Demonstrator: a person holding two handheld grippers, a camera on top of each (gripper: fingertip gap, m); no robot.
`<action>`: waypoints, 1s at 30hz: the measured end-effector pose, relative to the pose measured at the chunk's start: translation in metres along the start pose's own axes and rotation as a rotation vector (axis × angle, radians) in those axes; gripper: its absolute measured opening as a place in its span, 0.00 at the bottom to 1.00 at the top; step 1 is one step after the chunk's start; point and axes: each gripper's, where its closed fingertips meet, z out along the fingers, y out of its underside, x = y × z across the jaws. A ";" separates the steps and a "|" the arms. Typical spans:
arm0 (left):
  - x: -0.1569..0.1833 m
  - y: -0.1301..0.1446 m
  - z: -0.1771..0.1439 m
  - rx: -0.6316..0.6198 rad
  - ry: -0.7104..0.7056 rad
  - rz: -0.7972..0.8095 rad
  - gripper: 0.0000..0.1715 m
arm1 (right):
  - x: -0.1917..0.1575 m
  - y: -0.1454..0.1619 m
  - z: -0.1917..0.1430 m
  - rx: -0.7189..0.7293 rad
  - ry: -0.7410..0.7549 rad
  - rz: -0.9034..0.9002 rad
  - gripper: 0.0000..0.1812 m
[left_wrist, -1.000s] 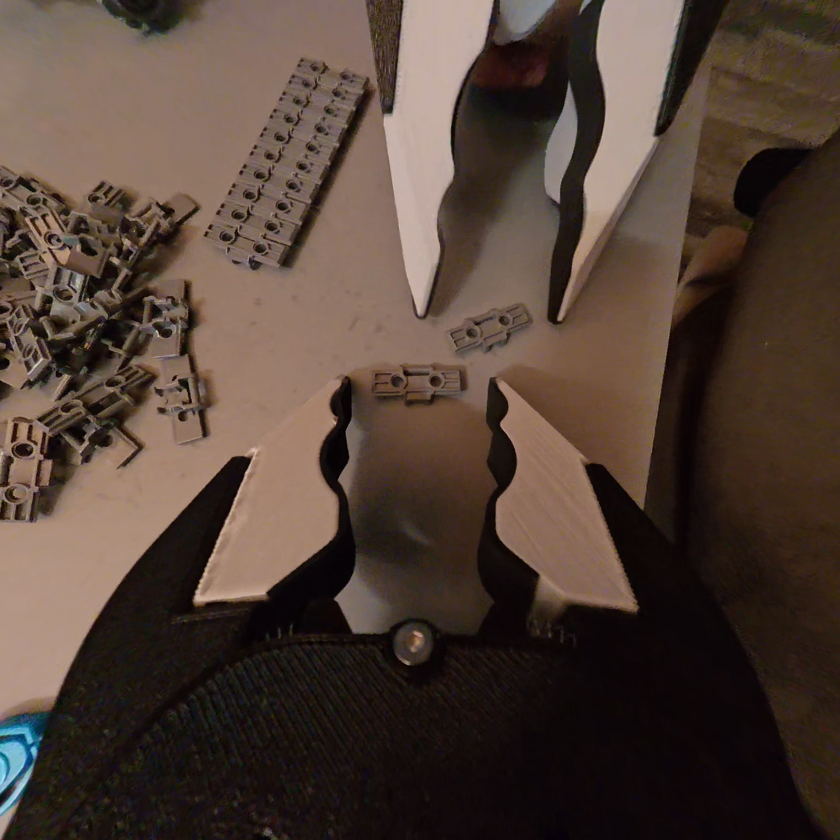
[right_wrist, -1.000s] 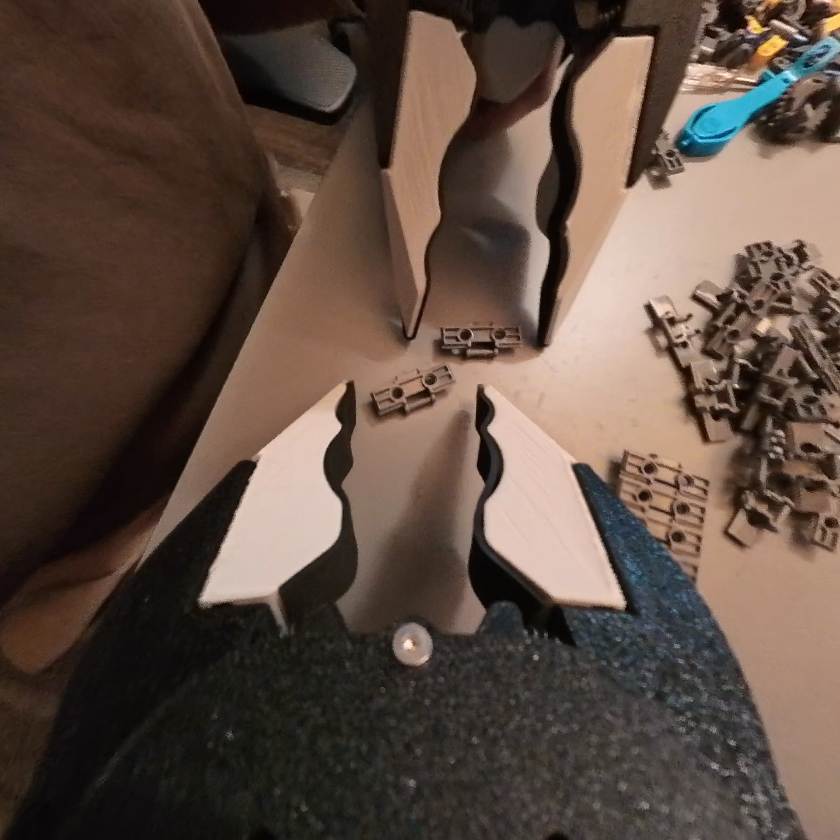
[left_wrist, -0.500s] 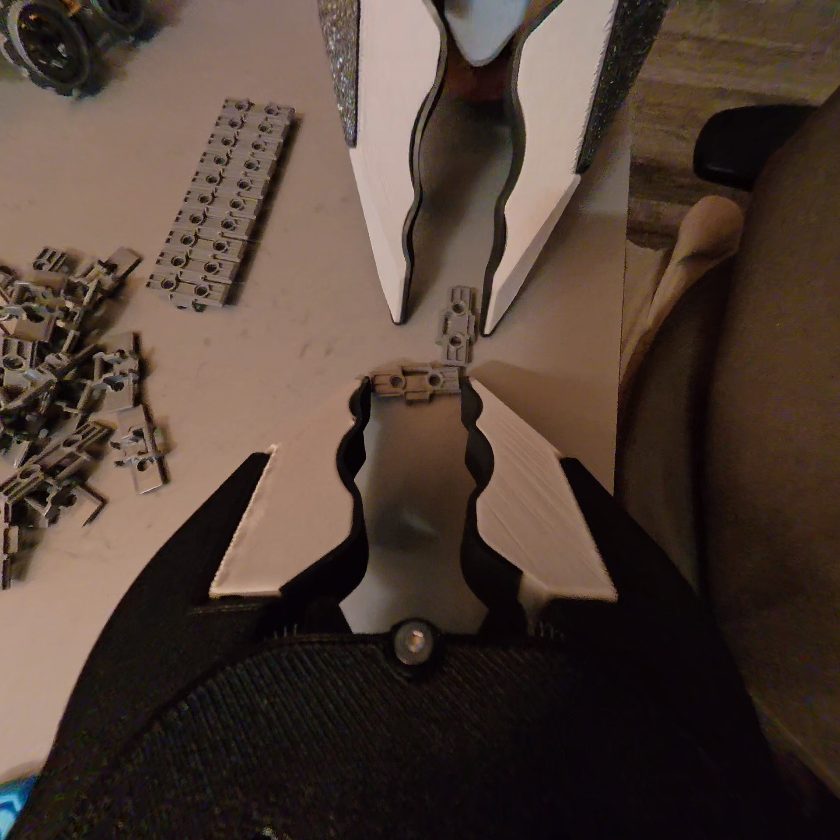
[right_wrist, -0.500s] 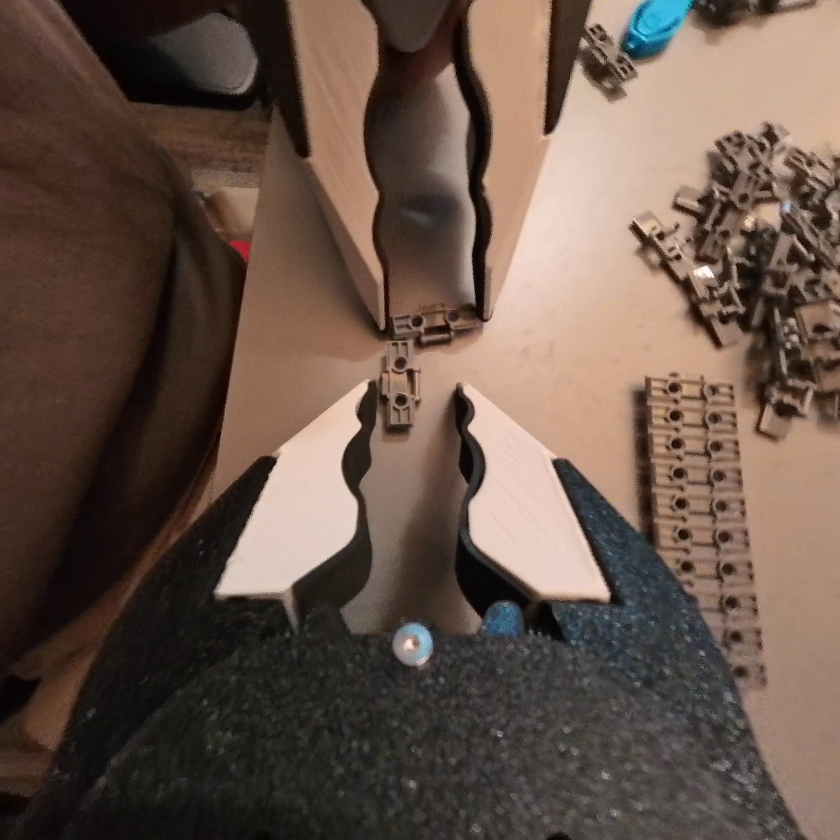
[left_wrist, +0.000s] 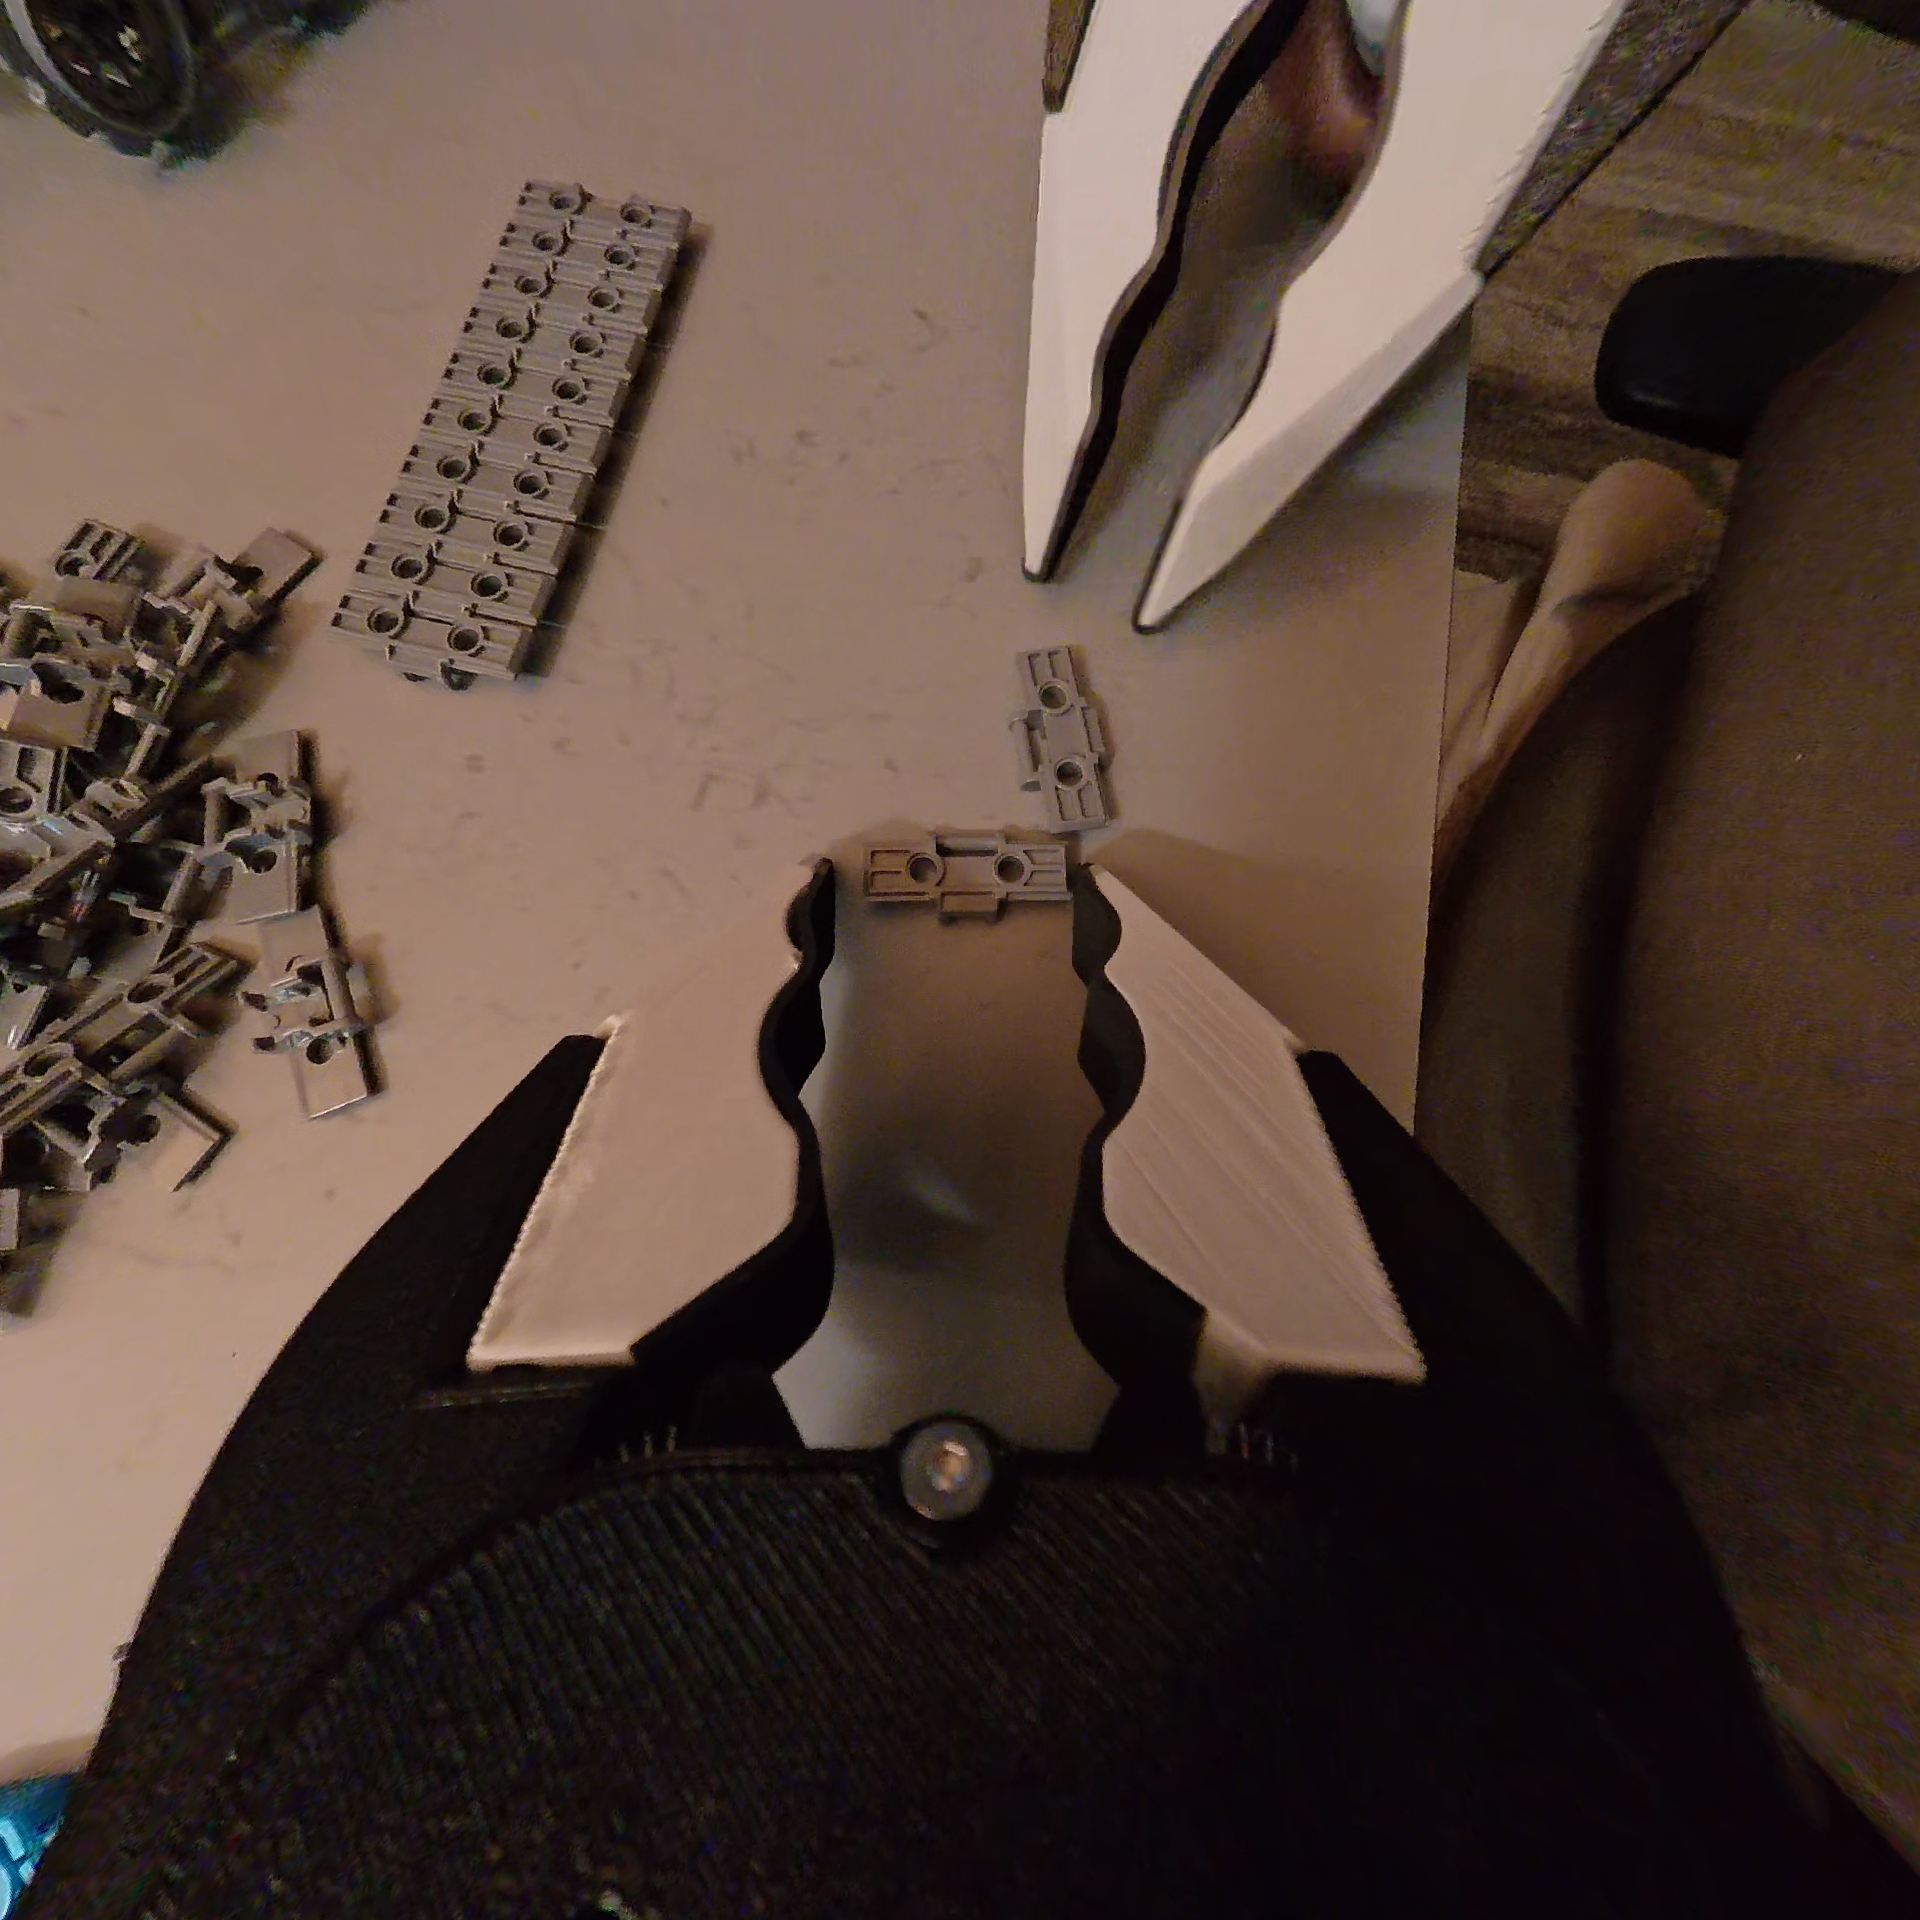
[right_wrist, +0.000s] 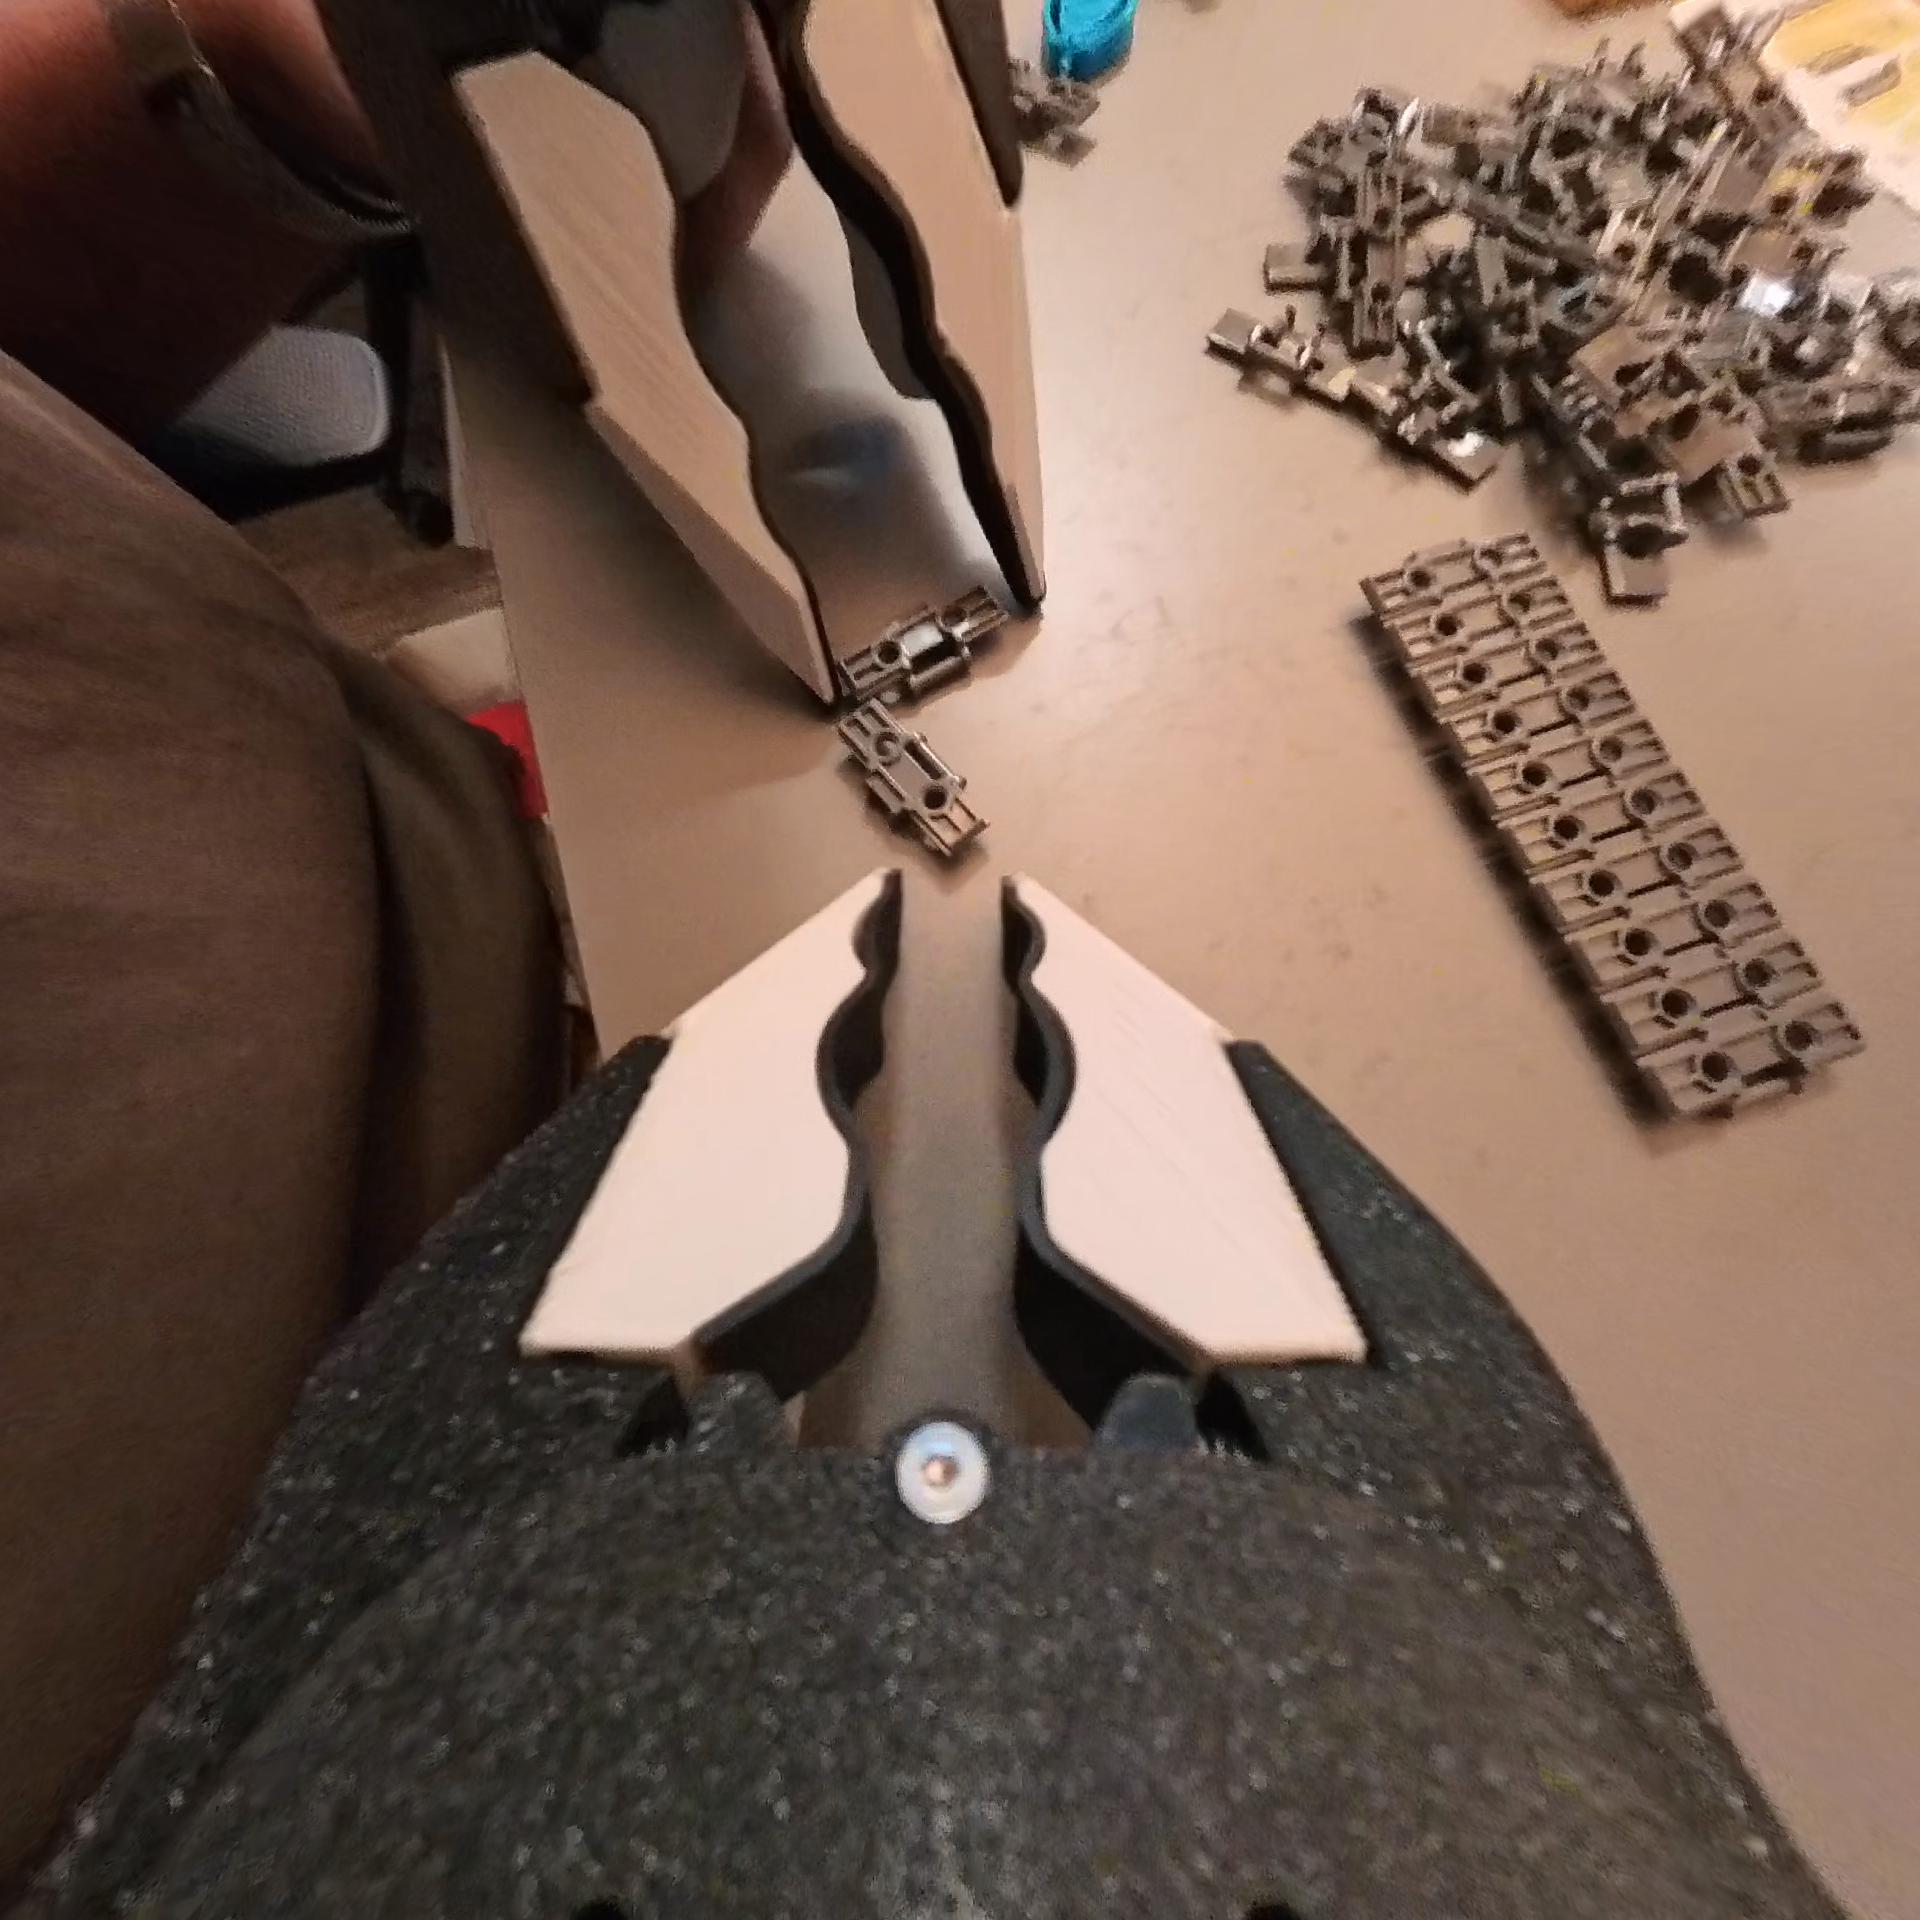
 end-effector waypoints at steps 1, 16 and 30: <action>0.000 0.000 0.000 0.000 0.001 -0.001 0.26 | -0.001 -0.004 0.000 0.019 0.008 -0.018 0.13; -0.002 0.000 0.000 0.002 0.011 -0.029 0.25 | -0.009 -0.012 0.028 -0.050 -0.122 -0.260 0.12; -0.002 -0.001 -0.001 0.010 0.051 -0.071 0.24 | 0.013 -0.003 0.015 -0.047 0.136 0.067 0.12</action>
